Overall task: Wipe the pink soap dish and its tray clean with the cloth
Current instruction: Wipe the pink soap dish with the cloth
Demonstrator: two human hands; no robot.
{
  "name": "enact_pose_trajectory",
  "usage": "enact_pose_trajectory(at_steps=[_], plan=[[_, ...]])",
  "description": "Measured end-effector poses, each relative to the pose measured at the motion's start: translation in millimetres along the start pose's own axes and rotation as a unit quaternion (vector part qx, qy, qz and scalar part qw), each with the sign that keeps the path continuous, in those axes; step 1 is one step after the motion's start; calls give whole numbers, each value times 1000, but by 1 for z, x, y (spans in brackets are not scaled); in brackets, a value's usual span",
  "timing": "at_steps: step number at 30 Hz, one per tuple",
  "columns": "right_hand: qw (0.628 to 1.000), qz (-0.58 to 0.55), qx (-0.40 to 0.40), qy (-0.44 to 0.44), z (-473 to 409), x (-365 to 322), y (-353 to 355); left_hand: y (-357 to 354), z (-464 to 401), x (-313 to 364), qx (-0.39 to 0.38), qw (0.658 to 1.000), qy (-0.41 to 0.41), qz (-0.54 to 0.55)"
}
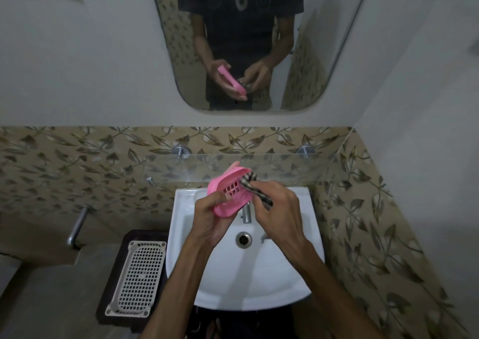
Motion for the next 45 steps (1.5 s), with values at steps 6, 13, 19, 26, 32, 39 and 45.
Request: enact_pose_trajectory(at_steps=[6,13,19,26,32,39,45], plan=[[998,49,-31,-1,-8,1,0,-20,-3,11,-32,999,-4,-26],[999,-25,-20,31,-25,-9,17,-26,-10,22,-13,1000,-15,-20],[999,-3,-15,33,-19,-14,15,-34,-10,20,-23,998,-32,-47],[998,30,53,23,-18,-10,28,-54,-5,13,-53,997,-47,-30],[999,-8,46,1,-27,-5,33,-59,-1,11,-62,996,-61,-36],[997,-17,60,37,-24,-17,36,-57,-1,19,-45,995,-79,-37],[995,-25,76,67,-22,-28,39,-60,3,20,-71,993,-78,-43]])
Point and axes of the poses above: each hand's wrist, its own z-axis away from the middle knuckle, its own y-axis out of the back of the hand, x = y × z, the point moved 8 cm from there along -z, towards the middle knuckle, and after that the axes turned 3 degrees about x, right-handed, at the moved point
